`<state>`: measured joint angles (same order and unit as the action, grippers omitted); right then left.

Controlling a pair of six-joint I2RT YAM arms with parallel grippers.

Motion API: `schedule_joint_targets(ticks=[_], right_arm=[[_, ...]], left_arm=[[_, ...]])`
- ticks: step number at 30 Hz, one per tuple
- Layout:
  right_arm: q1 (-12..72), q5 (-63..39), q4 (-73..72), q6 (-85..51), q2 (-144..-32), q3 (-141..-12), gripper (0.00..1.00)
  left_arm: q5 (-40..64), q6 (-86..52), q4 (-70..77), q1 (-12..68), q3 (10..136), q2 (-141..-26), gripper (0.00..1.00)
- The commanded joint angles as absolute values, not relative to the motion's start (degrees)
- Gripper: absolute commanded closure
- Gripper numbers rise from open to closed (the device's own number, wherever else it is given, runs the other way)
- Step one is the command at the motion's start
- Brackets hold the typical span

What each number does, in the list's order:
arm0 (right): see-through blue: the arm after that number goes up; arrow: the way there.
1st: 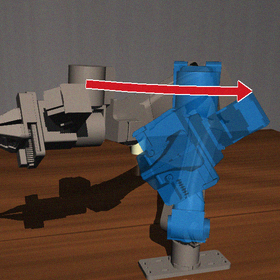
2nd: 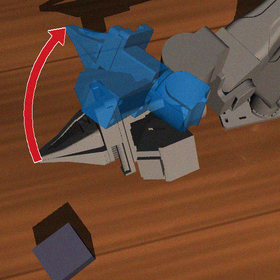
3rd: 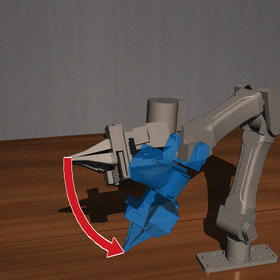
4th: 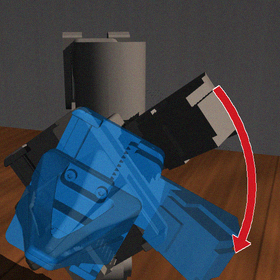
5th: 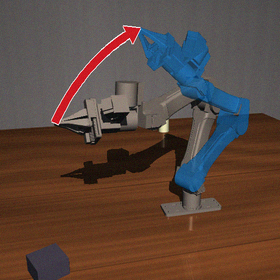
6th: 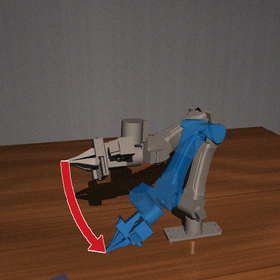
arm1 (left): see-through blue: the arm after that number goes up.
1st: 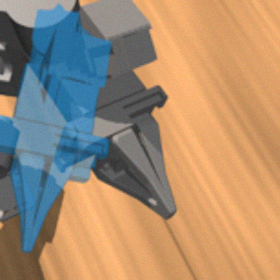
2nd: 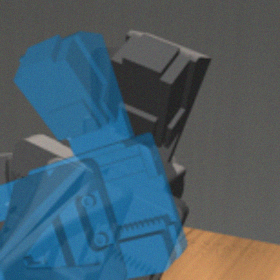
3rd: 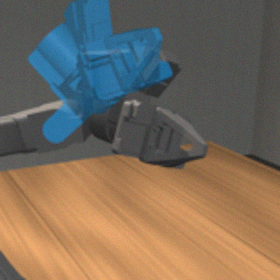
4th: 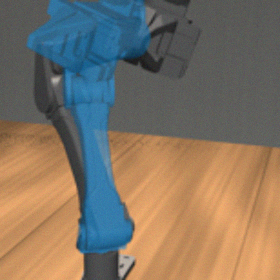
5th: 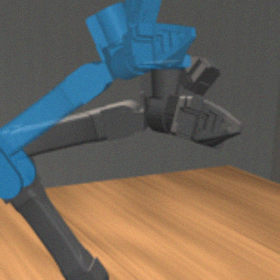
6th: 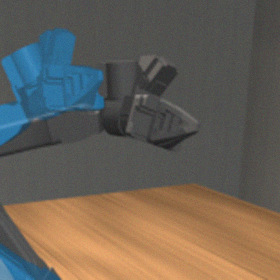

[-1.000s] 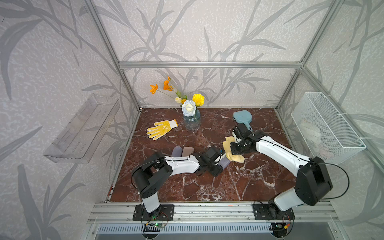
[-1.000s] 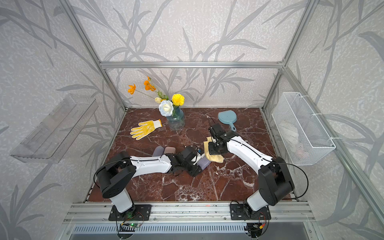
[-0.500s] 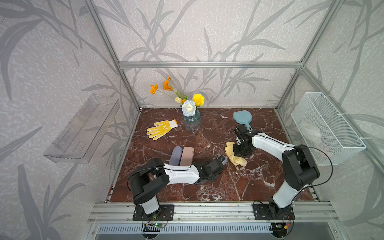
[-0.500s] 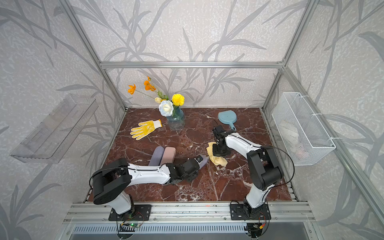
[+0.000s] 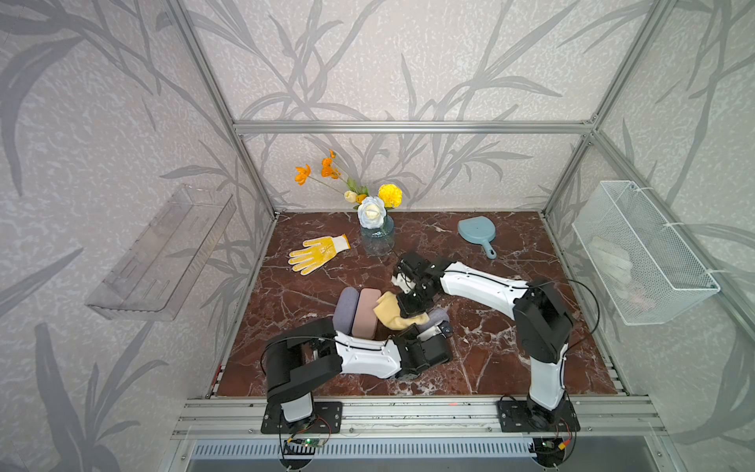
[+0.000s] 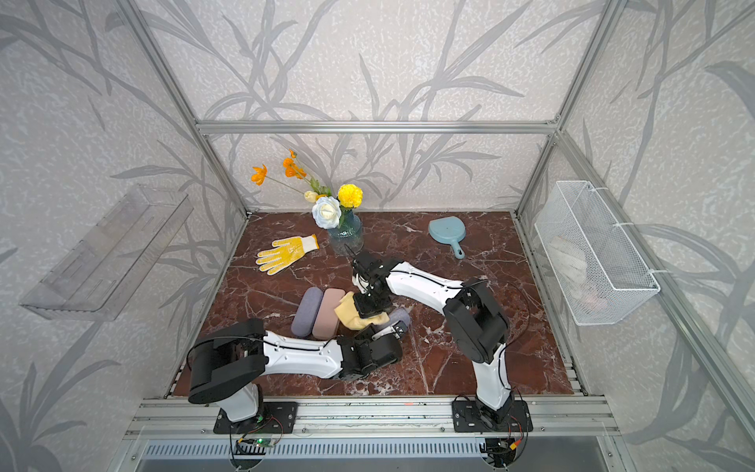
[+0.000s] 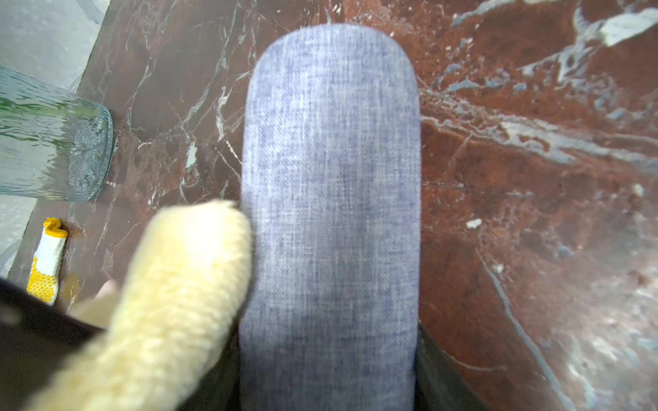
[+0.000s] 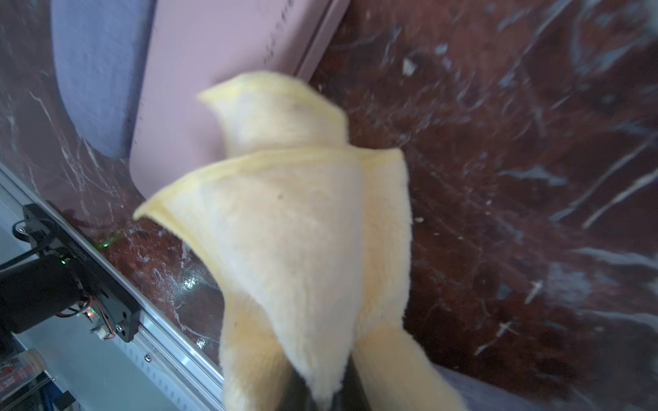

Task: Wipe the eyeglass case
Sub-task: Wipe the dirt from the eyeglass case.

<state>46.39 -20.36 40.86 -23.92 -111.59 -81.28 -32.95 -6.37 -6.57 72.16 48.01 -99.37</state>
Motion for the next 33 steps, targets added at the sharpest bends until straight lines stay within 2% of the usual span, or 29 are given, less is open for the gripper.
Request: schedule_joint_targets(ticks=[1, 7, 10, 19, 26, 30, 33], right_arm=[[42.0, -22.7, 42.7, -24.3, -109.5, -75.3, 1.00], [32.4, -9.2, 46.6, -20.4, -107.2, -69.7, 1.00], [28.5, -6.6, 46.5, -19.8, -105.7, -68.4, 1.00], [31.1, -3.5, 46.7, -15.7, -105.2, -68.0, 1.00], [33.5, -18.5, 41.2, -14.6, -99.1, -60.5, 1.00], [33.4, -25.8, 37.6, -20.1, -94.0, -53.9, 1.00], [34.0, -35.2, 32.2, -25.5, -90.5, -49.4, 1.00]], left_arm=[[-36.6, -7.5, -11.0, 71.8, 48.7, -101.1, 1.00], [-37.0, -9.0, -11.5, 71.8, 48.9, -101.3, 1.00], [-36.9, -9.3, -11.5, 71.7, 48.9, -101.4, 1.00], [-33.2, -8.0, -11.2, 70.5, 49.3, -101.9, 1.00], [-26.7, -9.1, -11.5, 67.1, 48.9, -100.9, 1.00], [-19.5, -12.6, -10.3, 62.5, 47.2, -99.2, 1.00], [-16.1, -13.3, -11.1, 60.8, 47.9, -99.6, 1.00]])
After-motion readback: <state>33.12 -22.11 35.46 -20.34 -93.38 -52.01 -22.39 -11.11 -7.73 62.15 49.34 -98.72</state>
